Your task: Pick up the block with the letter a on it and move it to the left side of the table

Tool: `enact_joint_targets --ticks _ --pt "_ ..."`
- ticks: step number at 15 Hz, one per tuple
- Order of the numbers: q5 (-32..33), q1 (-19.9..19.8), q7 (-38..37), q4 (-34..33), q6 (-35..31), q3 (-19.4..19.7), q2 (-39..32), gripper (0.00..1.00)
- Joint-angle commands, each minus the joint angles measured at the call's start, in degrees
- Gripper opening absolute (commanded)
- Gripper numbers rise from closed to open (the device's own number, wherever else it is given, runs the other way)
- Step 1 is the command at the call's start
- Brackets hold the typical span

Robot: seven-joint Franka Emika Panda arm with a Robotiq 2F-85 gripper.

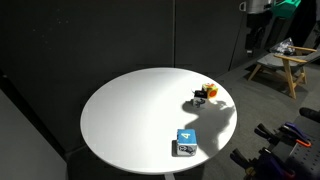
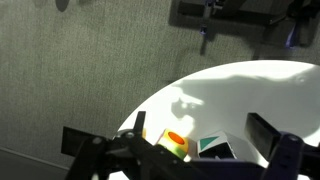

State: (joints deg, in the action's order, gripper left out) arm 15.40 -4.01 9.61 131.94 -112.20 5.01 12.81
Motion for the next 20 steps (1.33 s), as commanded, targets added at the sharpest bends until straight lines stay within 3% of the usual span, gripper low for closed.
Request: enact_joint_targets --ticks 1,16,20 --pt "-2.7 0.7 -7.5 -1.1 -1.4 -1.7 -2.5 1.00" --pt "-15.0 1.8 -29.0 -4.3 -21.9 -3.2 -16.1 1.00" --pt "-14.5 2.3 -35.8 -5.0 -24.3 -2.9 -17.9 1.00"
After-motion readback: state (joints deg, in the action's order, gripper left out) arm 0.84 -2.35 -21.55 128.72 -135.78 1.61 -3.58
